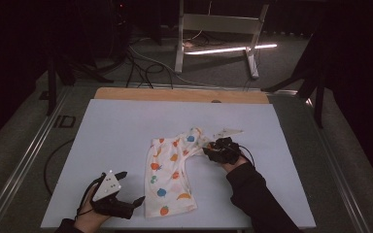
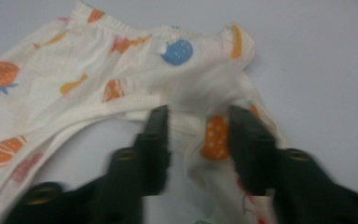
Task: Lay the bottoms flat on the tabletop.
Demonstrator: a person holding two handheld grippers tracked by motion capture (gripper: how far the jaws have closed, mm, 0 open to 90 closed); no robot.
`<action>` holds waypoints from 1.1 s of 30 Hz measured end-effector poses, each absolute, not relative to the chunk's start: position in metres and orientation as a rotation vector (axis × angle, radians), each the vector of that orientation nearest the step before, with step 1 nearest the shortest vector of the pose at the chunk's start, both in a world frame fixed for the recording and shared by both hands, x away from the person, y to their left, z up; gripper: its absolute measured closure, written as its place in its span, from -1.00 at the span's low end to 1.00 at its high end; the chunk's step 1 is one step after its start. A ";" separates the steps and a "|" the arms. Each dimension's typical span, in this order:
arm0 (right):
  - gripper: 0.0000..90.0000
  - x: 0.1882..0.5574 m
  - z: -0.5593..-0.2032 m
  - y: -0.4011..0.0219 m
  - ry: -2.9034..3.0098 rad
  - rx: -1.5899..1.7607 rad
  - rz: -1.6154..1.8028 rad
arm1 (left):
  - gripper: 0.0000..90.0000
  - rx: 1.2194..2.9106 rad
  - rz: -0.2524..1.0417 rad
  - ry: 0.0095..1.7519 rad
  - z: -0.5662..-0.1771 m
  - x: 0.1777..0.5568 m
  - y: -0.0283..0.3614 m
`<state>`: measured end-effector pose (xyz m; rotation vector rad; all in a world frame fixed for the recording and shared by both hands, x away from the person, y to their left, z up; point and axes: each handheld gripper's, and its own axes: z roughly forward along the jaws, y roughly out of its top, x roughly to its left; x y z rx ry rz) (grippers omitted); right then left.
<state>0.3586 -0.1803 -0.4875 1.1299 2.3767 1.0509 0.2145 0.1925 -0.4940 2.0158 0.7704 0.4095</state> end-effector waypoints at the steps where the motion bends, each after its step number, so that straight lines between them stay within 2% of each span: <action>1: 0.09 0.358 -0.487 -0.182 2.374 1.119 1.052 | -0.97 2.017 0.409 0.770 -0.494 0.215 0.193; 5: 0.12 0.347 -0.477 -0.190 2.369 1.065 1.094 | -0.97 2.018 0.408 0.765 -0.494 0.214 0.193; 6: 0.23 0.342 -0.475 -0.191 2.374 1.048 1.098 | -0.97 2.019 0.409 0.764 -0.494 0.214 0.193; 8: 0.28 0.334 -0.475 -0.194 2.408 1.015 1.120 | -0.97 2.021 0.408 0.761 -0.494 0.214 0.192; 12: 0.32 0.325 -0.490 -0.196 2.476 0.942 0.997 | -0.97 2.022 0.408 0.757 -0.494 0.214 0.192; 20: 0.37 0.324 -0.510 -0.216 2.505 1.006 0.824 | -0.97 2.028 0.401 0.753 -0.494 0.215 0.191; 23: 0.40 0.324 -0.512 -0.221 2.502 1.027 0.859 | -0.97 2.029 0.404 0.749 -0.494 0.214 0.190; 26: 0.43 0.323 -0.511 -0.217 2.497 1.009 0.852 | -0.97 2.037 0.406 0.744 -0.494 0.214 0.189; 30: 0.59 0.319 -0.505 -0.206 2.524 0.972 0.853 | -0.97 2.045 0.404 0.741 -0.495 0.214 0.189; 33: 0.58 0.315 -0.492 -0.197 2.520 0.913 0.942 | -0.97 2.039 0.402 0.741 -0.495 0.214 0.188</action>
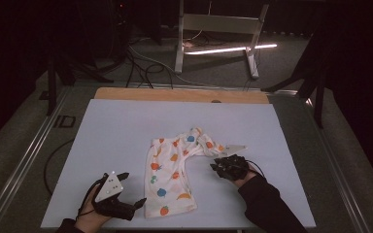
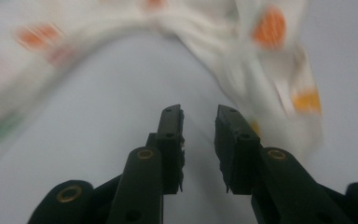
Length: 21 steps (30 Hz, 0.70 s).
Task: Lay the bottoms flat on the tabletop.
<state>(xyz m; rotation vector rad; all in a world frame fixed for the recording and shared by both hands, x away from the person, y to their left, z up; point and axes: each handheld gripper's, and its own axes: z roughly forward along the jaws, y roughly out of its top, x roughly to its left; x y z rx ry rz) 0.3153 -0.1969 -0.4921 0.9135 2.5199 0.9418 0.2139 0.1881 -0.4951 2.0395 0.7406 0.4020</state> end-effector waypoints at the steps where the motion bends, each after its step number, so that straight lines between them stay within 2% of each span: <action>1: 0.56 0.316 -0.488 -0.195 2.512 0.889 0.968 | -0.97 2.042 0.401 0.739 -0.495 0.214 0.188; 3: 0.48 0.319 -0.484 -0.191 2.493 0.873 0.980 | -0.97 2.039 0.401 0.738 -0.495 0.214 0.188; 9: 0.46 0.339 -0.501 -0.195 2.527 0.963 0.889 | -0.97 2.040 0.401 0.740 -0.495 0.214 0.190; 14: 0.44 0.338 -0.510 -0.216 2.527 1.032 0.824 | -0.97 2.036 0.400 0.743 -0.495 0.214 0.190; 16: 0.54 0.338 -0.510 -0.222 2.534 1.081 0.838 | -0.97 2.039 0.400 0.742 -0.495 0.214 0.190; 18: 0.74 0.338 -0.511 -0.224 2.520 1.081 0.842 | -0.97 2.038 0.400 0.740 -0.495 0.214 0.190; 19: 0.92 0.338 -0.511 -0.224 2.505 1.089 0.830 | -0.97 2.037 0.399 0.745 -0.495 0.214 0.190; 21: 0.98 0.340 -0.509 -0.223 2.505 1.083 0.813 | -0.97 2.039 0.401 0.743 -0.495 0.215 0.189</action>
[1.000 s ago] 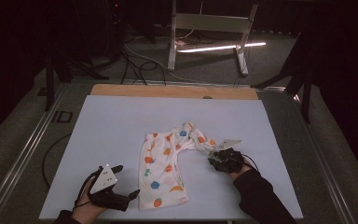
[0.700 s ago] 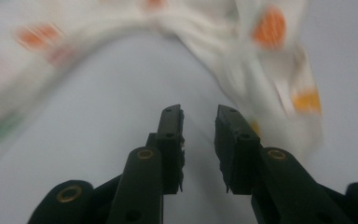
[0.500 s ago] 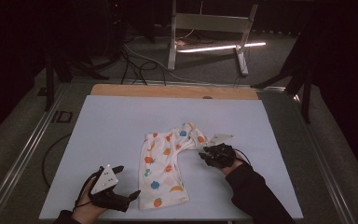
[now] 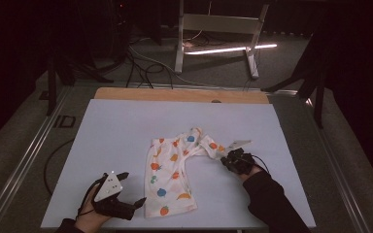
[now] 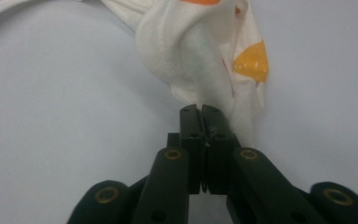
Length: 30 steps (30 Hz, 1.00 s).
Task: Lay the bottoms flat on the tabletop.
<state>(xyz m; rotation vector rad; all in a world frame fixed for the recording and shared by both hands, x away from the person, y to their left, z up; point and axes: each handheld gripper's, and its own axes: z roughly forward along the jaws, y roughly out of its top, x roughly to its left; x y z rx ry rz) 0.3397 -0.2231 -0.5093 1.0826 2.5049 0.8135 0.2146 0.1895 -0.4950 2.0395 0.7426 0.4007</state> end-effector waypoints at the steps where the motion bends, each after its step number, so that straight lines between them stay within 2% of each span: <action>1: 0.99 0.339 -0.508 -0.223 2.518 1.064 0.829 | -0.97 2.040 0.400 0.742 -0.495 0.214 0.190; 6: 0.99 0.327 -0.496 -0.225 2.532 0.996 0.873 | -0.97 2.031 0.401 0.748 -0.494 0.215 0.191; 8: 0.99 0.312 -0.489 -0.230 2.573 0.959 0.907 | -0.97 2.032 0.401 0.744 -0.494 0.214 0.191; 19: 0.99 0.260 -0.488 -0.263 2.687 0.901 0.950 | -0.97 2.027 0.397 0.745 -0.494 0.215 0.190; 30: 0.93 0.251 -0.477 -0.303 2.625 0.931 1.026 | -0.97 2.021 0.400 0.751 -0.494 0.216 0.192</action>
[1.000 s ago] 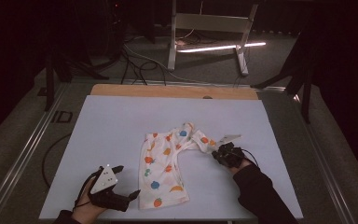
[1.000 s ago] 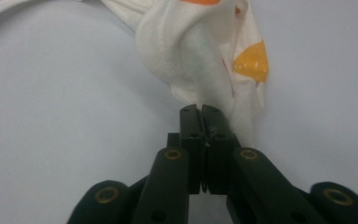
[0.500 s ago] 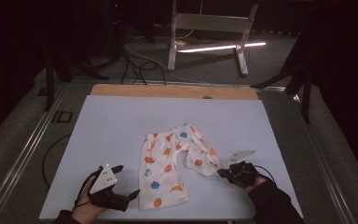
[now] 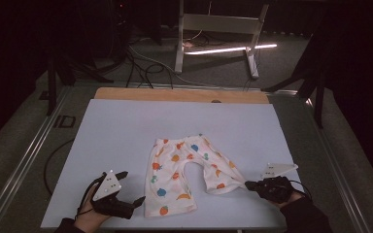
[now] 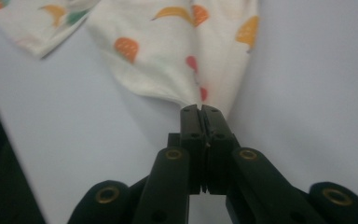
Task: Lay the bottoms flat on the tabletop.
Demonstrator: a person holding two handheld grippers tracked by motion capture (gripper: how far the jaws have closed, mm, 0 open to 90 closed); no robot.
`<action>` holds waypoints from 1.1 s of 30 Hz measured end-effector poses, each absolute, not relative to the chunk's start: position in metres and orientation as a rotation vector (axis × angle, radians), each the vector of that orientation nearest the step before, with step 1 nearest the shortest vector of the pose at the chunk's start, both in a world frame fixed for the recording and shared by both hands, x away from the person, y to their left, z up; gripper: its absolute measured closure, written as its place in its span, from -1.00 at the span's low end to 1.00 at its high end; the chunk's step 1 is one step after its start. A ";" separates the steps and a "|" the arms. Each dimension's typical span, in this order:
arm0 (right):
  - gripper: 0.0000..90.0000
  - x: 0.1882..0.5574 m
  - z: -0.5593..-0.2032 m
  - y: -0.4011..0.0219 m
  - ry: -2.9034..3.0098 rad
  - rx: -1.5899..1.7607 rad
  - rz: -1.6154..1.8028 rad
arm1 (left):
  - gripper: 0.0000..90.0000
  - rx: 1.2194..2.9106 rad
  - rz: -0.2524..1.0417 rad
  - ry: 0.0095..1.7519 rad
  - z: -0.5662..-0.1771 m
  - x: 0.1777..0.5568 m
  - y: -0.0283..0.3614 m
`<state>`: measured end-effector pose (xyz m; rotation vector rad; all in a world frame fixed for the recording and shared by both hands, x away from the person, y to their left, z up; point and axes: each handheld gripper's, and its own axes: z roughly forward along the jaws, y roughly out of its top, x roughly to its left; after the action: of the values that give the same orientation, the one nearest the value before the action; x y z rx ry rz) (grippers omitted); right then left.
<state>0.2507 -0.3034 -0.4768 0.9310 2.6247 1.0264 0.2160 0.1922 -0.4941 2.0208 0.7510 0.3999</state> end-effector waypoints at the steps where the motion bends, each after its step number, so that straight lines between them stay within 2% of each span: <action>1: 0.80 0.250 -0.476 -0.301 2.645 0.927 1.056 | -0.97 2.022 0.402 0.748 -0.494 0.216 0.192; 2: 0.64 0.248 -0.475 -0.299 2.641 0.902 1.078 | -0.97 2.024 0.400 0.747 -0.494 0.216 0.192; 3: 0.56 0.247 -0.472 -0.296 2.634 0.890 1.112 | -0.97 2.025 0.399 0.744 -0.494 0.216 0.191; 5: 0.51 0.244 -0.465 -0.286 2.631 0.843 1.175 | -0.97 2.024 0.400 0.744 -0.494 0.216 0.191; 7: 0.51 0.242 -0.462 -0.281 2.637 0.798 1.205 | -0.97 2.026 0.399 0.743 -0.494 0.216 0.191; 9: 0.50 0.236 -0.460 -0.255 2.674 0.676 1.318 | -0.97 2.026 0.399 0.741 -0.494 0.216 0.191; 15: 0.40 0.240 -0.493 -0.211 2.816 0.533 1.261 | -0.97 2.028 0.397 0.739 -0.494 0.216 0.191; 25: 0.27 0.265 -0.514 -0.197 2.785 0.479 1.133 | -0.97 2.031 0.393 0.734 -0.495 0.216 0.191; 28: 0.45 0.269 -0.519 -0.199 2.759 0.471 1.145 | -0.97 2.031 0.391 0.735 -0.495 0.216 0.190; 33: 0.50 0.281 -0.518 -0.195 2.720 0.517 1.090 | -0.97 2.035 0.393 0.732 -0.495 0.216 0.189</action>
<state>0.2815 -0.1953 -0.5183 0.5166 2.7199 1.0895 0.2160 0.1895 -0.4953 2.0351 0.7317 0.3927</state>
